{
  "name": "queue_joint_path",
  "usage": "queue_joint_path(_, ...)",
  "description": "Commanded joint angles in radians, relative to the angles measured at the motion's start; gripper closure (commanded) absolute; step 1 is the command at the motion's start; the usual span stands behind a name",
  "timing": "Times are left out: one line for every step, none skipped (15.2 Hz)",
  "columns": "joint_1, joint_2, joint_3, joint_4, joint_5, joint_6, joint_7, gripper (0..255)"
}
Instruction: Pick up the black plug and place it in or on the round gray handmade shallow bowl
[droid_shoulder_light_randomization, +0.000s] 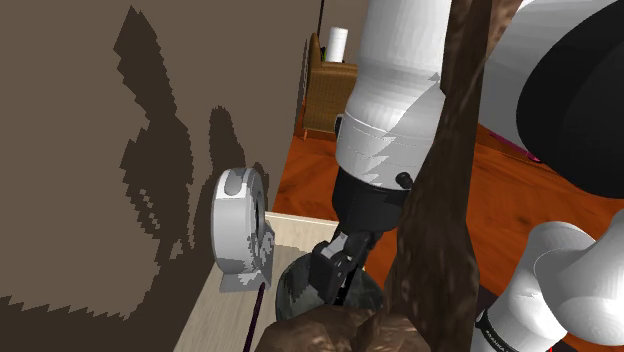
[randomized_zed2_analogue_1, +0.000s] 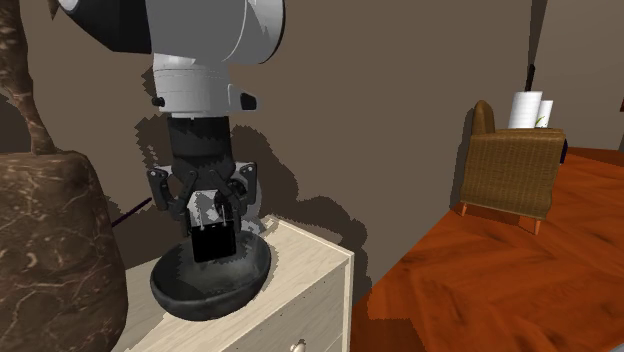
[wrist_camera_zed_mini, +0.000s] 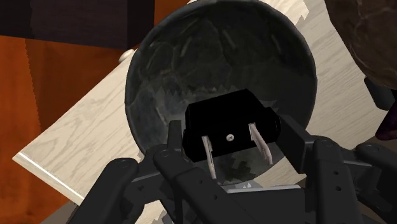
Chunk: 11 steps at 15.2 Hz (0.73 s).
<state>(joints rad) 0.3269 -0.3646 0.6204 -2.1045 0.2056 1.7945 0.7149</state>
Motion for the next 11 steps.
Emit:
queue_joint_path(0.000,0.000,0.000,0.000,0.000,0.000,0.000,0)
queue_joint_path(0.000,0.000,0.000,0.000,0.000,0.000,0.000,0)
queue_joint_path(0.000,0.000,0.000,0.000,0.000,0.000,0.000,0)
queue_joint_path(0.000,0.000,0.000,0.000,0.000,0.000,0.000,0)
queue_joint_path(0.000,0.000,0.000,0.000,0.000,0.000,0.000,0)
queue_joint_path(0.000,0.000,0.000,0.000,0.000,0.000,0.000,0)
queue_joint_path(-0.002,0.000,-0.005,0.033,-0.003,-0.033,0.001,0)
queue_joint_path(-0.004,0.001,-0.009,0.067,-0.006,-0.066,0.003,0)
queue_joint_path(-0.006,0.003,-0.012,0.103,-0.009,-0.100,0.005,0)
queue_joint_path(-0.008,0.007,-0.014,0.131,-0.012,-0.126,0.007,0)
queue_joint_path(-0.008,0.007,-0.014,0.131,-0.012,-0.126,0.007,0)
